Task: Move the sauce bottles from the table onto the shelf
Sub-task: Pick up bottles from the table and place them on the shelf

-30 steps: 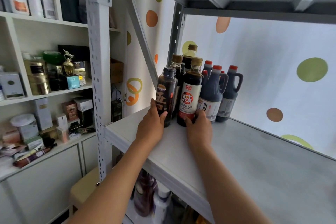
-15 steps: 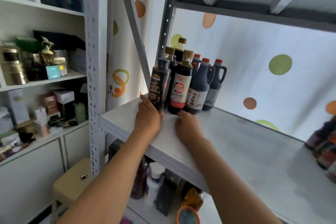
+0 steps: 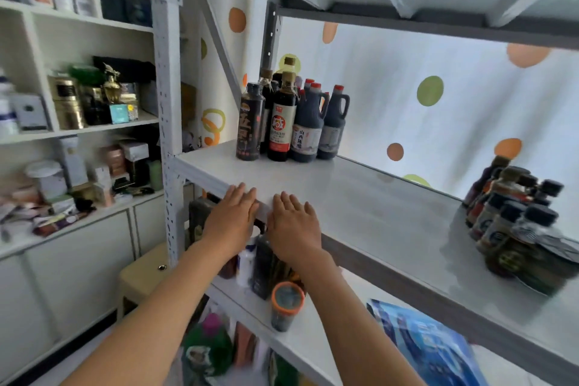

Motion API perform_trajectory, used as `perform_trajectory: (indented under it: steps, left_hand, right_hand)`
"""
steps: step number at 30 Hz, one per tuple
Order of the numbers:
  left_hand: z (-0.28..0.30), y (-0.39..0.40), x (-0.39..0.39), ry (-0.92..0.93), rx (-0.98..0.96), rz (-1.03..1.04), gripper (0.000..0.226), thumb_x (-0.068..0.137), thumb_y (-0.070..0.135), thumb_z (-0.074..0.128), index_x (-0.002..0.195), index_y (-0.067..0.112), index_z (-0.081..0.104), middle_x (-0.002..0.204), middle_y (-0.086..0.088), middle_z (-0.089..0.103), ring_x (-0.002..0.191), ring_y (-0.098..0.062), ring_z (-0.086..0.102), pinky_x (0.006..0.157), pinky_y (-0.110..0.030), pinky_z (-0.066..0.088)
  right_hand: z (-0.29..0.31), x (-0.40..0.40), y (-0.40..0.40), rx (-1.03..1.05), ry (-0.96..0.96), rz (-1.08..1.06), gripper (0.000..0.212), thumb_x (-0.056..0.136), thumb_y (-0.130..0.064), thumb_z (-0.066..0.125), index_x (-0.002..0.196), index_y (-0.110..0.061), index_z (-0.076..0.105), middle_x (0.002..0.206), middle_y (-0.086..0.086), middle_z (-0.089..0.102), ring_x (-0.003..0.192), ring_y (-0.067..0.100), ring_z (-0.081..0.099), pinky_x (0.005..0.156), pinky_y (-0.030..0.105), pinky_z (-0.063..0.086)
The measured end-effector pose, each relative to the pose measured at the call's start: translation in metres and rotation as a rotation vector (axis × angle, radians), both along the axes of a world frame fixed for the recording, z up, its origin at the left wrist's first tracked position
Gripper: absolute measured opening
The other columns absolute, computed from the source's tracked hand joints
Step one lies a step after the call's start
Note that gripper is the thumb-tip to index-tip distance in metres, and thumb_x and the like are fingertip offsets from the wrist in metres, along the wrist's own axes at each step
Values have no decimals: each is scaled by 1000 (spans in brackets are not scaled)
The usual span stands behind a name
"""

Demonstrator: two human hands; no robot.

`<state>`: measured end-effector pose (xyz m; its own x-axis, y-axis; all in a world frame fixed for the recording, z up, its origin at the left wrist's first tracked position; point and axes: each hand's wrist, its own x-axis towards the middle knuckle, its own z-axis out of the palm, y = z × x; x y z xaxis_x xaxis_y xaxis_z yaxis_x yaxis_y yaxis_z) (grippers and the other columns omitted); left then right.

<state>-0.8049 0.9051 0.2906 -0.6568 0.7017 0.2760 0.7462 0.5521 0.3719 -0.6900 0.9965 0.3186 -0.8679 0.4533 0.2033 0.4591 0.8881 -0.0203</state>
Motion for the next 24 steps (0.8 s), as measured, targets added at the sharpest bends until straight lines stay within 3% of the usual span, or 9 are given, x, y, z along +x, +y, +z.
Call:
perform_trajectory:
  steps: [3,7,12,16,24]
  left_hand:
    - [-12,-23,56,20,57,53,53,105,34,22,154,15,15,162,-4,9,149,-20,-1,120,-38,11]
    - [-34,-66,129,-2,196,231,56,105,36,21,154,20,-1,162,4,-3,143,-6,-11,116,-27,-1]
    - [-55,-138,205,-53,150,426,57,105,27,26,154,15,0,162,-2,-2,148,-13,-7,118,-28,0]
    - [-70,-201,249,-54,140,565,55,105,29,24,154,12,4,162,-3,2,149,-14,-3,118,-27,0]
    - [-100,-338,341,5,150,848,54,105,30,23,154,14,6,162,0,3,143,-3,-9,118,-25,-2]
  right_hand:
    - [-19,42,-20,20,150,93,57,103,-27,30,155,-8,19,164,11,15,152,25,10,122,43,3]
    - [-47,88,-46,-276,330,296,50,105,-23,27,153,-11,27,162,6,22,151,17,12,124,37,7]
    - [-76,124,-109,-470,313,521,49,107,-27,28,153,-12,31,162,4,24,150,14,14,122,30,7]
    - [-92,147,-170,-546,244,709,48,106,-25,30,152,-9,31,161,7,26,150,16,16,122,31,10]
    - [-110,205,-310,-568,123,996,47,107,-24,31,151,-8,34,159,8,31,149,17,19,122,30,13]
